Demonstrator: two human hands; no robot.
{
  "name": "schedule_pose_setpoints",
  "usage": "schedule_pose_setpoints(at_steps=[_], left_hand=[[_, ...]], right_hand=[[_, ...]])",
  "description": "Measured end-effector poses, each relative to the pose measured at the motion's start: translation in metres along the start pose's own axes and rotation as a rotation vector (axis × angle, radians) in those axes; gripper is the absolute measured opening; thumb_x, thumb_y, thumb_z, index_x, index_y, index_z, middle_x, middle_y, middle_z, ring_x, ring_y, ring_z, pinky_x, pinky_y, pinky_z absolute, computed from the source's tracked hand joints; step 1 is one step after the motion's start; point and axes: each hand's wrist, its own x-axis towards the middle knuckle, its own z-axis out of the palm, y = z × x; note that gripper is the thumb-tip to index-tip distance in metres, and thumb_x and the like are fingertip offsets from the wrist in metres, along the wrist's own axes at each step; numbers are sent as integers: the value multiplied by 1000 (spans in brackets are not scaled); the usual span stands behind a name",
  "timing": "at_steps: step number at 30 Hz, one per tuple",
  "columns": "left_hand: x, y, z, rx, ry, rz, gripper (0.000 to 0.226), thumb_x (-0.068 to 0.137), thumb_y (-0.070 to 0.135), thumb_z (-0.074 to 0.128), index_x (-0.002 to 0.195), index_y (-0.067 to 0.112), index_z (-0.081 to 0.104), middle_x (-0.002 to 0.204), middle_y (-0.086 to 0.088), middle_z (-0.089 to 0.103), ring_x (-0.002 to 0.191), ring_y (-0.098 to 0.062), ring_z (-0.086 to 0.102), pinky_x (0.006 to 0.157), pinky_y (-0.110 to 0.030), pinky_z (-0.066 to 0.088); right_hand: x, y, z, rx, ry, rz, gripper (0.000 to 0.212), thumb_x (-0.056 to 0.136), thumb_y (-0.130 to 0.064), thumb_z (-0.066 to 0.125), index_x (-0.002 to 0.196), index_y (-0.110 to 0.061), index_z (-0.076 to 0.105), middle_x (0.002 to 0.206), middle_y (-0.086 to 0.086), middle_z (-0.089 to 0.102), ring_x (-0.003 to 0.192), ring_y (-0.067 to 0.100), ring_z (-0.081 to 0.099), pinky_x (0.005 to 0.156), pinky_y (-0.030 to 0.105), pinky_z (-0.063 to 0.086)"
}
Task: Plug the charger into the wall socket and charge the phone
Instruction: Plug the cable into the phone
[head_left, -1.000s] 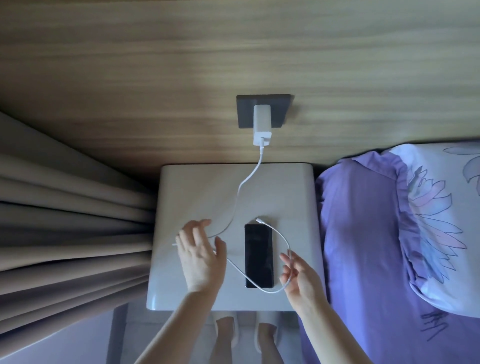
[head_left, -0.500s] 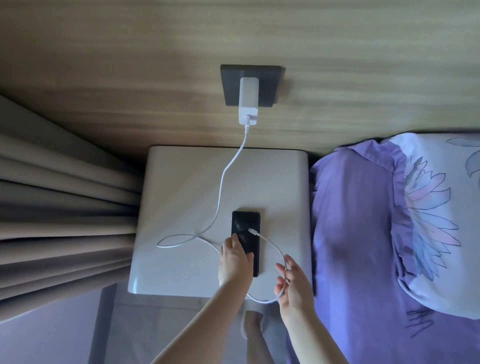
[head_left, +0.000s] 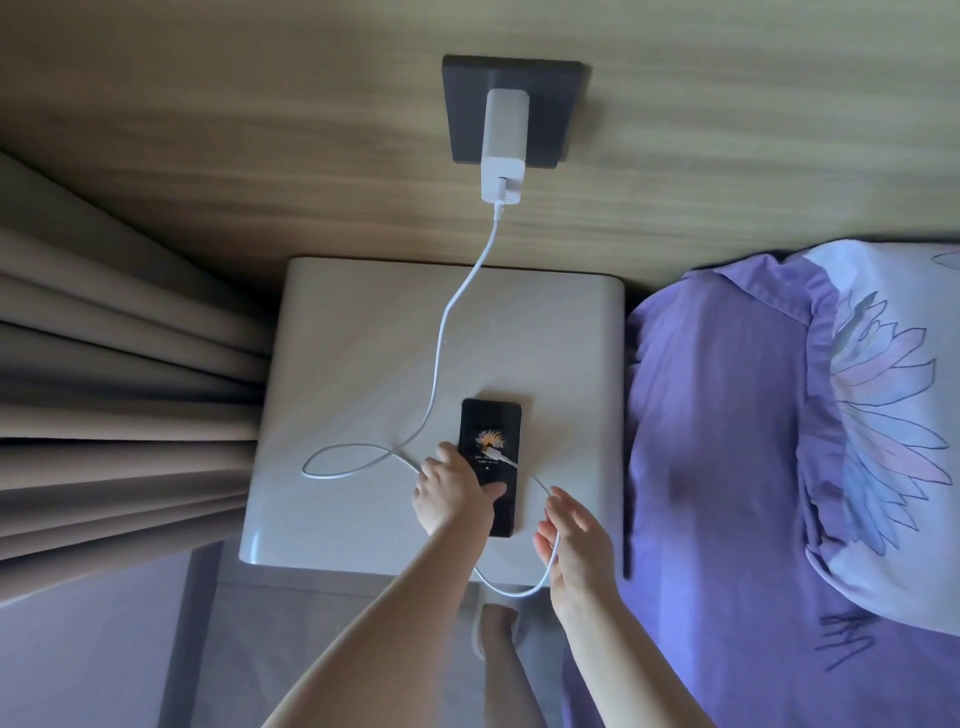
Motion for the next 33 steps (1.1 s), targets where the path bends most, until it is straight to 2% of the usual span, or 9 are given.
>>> schedule_pose_setpoints(at_steps=[6,11,15,17,20,24,26,31,33], left_hand=[[0,-6,-7,-136,-49,32,48,81,39,68,115,10,53,118,-13,54,110,-31,54,90,-40,48],[-4,-4,-20,-469,-217,29,23,83,23,65,99,8,61,96,-13,70,74,-24,56,58,-25,40],[-13,2,-31,-585,-229,-2,18,83,23,66,85,14,51,76,-3,59,64,-19,53,53,-26,40],[-19,8,-37,-680,-242,-25,20,83,24,67,89,12,52,82,-7,62,66,-21,58,58,-29,50],[-28,15,-50,-906,-296,-109,16,86,20,67,88,12,53,102,-19,67,92,-35,67,80,-47,59],[-42,21,-71,-1121,-377,-149,14,89,16,64,97,10,54,110,-21,66,97,-35,68,76,-43,60],[-48,23,-83,-1188,-393,-128,23,90,15,64,108,6,54,111,-22,67,97,-36,69,75,-42,60],[-65,28,-120,-1337,-467,-8,29,91,12,62,117,3,56,109,-20,69,95,-33,69,74,-41,60],[-71,30,-132,-1353,-490,66,29,92,12,60,119,3,56,112,-21,69,95,-33,69,78,-43,59]], right_hand=[[-4,-4,2,22,98,26,13,85,-25,69,94,-17,69,70,1,40,62,12,39,64,23,46],[-15,-16,0,89,-11,-5,12,94,-10,53,84,-9,60,77,7,56,69,16,56,81,33,51],[-27,-31,-2,40,-78,-14,17,94,-4,44,94,-10,61,71,5,61,54,12,49,54,21,37],[-34,-37,-2,-10,-70,-24,13,93,-12,51,91,-14,64,58,-2,51,42,7,37,41,17,26],[-49,-47,1,28,-100,-60,14,94,-20,54,91,-13,66,45,-7,39,32,4,26,33,14,19],[-77,-62,3,193,-181,-87,13,93,-7,51,90,-12,63,54,-4,62,42,5,49,49,17,39],[-92,-69,2,174,-186,-134,17,91,-5,50,87,-13,64,63,-3,66,43,5,49,47,18,35],[-130,-82,4,34,-178,-315,16,90,-27,61,85,-19,73,48,-10,29,39,5,21,33,14,19],[-144,-85,7,49,-229,-387,18,91,-23,58,85,-19,75,49,-8,34,40,6,26,36,15,24]])
